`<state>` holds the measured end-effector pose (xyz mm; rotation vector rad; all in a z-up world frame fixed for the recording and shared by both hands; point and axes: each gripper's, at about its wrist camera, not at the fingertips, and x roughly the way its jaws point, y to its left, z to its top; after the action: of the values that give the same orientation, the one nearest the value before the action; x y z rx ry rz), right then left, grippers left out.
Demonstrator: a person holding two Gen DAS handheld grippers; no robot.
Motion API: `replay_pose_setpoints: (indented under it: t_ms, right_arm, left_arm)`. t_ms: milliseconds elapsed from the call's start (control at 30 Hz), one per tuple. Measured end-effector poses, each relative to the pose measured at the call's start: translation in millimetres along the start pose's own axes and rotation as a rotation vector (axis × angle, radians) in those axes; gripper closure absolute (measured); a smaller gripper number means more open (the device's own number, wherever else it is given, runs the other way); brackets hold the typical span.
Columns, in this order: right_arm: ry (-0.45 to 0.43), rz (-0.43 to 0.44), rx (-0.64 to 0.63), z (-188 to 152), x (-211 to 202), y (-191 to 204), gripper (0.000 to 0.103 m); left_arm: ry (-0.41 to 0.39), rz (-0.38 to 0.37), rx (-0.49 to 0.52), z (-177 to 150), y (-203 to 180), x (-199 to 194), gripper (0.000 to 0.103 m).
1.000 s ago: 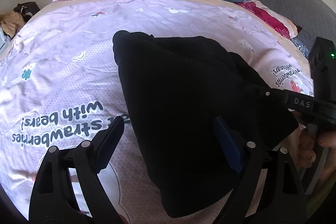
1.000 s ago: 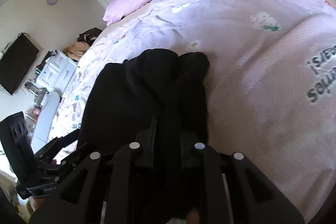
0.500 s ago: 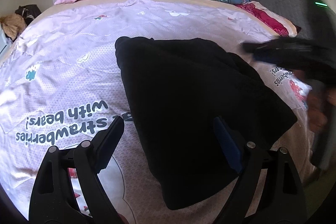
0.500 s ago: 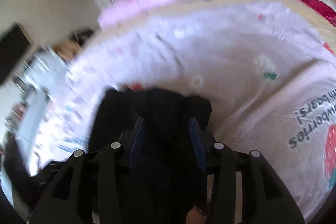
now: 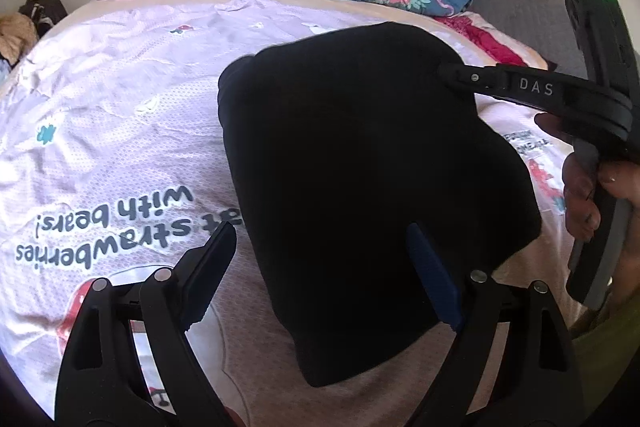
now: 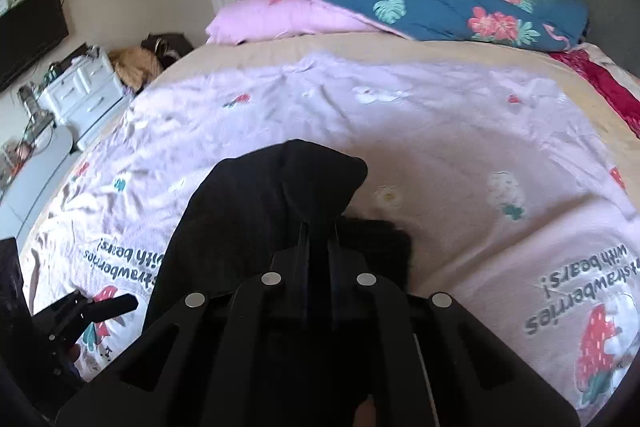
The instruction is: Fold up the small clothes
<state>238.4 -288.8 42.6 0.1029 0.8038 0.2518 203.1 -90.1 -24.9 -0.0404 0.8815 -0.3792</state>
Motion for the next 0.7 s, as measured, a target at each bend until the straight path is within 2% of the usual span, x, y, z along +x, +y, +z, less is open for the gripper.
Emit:
replay_pose_setpoints:
  t_ms: [200, 300, 367, 433, 600, 667, 700]
  right_arm:
    - [0.135, -0.144, -0.011, -28.7, 44.8, -20.4, 0.096]
    - [0.14, -0.176, -0.003, -39.4, 53.1, -22.7, 0.093]
    - [0.121, -0.195, -0.015, -40.0, 47.5, -18.1, 0.085]
    - [0.117, -0.247, -0.026, -41.7, 42.7, -15.1, 0.063]
    - [0.088, -0.235, 0.038, -54.0, 15.5, -24.2, 0.06]
    - [0.054, -0.224, 0.053, -60.4, -6.4, -21.8, 0.054]
    - [0.035, -0.217, 0.057, -63.9, -18.4, -19.2, 0.045]
  left_arm:
    - [0.045, -0.02, 0.01, -8.6, -8.1, 9.2, 0.021]
    - [0.054, -0.027, 0.006, -10.9, -8.4, 9.1, 0.021]
    - [0.055, -0.019, 0.014, -12.0, -9.1, 7.4, 0.021]
    - [0.058, -0.019, 0.011, -13.3, -8.9, 5.3, 0.021]
    - [0.054, -0.02, 0.008, -17.8, -10.7, -5.1, 0.021]
    - [0.046, -0.021, 0.009, -20.3, -12.3, -11.9, 0.021]
    - [0.038, -0.022, 0.011, -21.4, -12.9, -17.2, 0.021]
